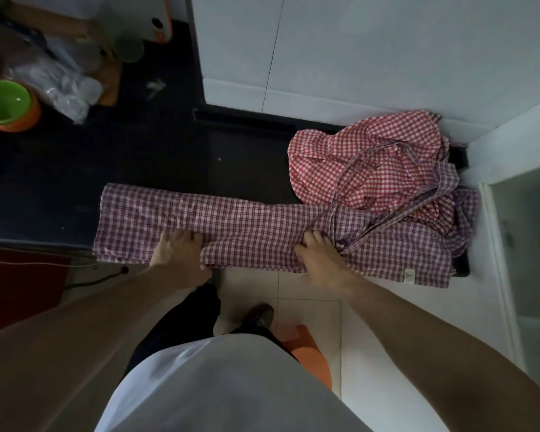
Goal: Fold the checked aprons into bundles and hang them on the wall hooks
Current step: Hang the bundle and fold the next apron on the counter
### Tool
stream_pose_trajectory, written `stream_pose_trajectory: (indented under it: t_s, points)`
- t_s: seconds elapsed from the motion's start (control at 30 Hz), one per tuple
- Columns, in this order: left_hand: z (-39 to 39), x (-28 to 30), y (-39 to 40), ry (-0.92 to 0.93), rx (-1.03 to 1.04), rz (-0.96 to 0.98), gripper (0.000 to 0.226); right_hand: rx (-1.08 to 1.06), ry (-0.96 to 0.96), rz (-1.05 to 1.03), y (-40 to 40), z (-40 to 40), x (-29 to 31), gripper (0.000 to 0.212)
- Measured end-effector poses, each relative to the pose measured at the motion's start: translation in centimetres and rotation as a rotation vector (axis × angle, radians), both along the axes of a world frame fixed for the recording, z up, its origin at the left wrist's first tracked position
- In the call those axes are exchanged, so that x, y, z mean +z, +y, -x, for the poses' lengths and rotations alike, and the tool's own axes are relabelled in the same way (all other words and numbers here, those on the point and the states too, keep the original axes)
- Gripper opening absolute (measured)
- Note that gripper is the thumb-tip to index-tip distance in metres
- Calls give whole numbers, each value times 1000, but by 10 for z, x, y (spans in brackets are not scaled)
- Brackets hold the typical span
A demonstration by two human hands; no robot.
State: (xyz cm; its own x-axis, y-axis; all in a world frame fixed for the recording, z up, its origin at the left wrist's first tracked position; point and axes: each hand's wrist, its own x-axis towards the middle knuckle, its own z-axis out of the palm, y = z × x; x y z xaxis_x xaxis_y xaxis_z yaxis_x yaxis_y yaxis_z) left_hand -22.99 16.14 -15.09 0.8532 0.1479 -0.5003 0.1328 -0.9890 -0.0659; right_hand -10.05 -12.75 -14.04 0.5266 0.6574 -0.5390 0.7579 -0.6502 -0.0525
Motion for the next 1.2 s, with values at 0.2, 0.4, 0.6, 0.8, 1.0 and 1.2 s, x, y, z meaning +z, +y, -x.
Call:
stream_pose_trajectory:
  t_s: [0.2,0.4,0.6,0.8,1.0,1.2]
  points:
    - [-11,2,-61,-142,-120,120,78,-6,-49,-25,2,8,2,37]
    - [-37,8,-109,-186,-156,54,47,-163,35,-266,-4,-2,35,15]
    - [-81,35,-87,-118,140,345,33,-198,-70,-424,-6,-25,69,16]
    - [-126,73,-25,45,115,369,40,-292,-128,-355,-10,-69,111,21]
    - [-153,122,16,25,72,325,34,-328,-221,-366,-17,-103,160,27]
    - [-171,164,27,-273,111,186,31,-235,-254,-310,-19,-133,194,29]
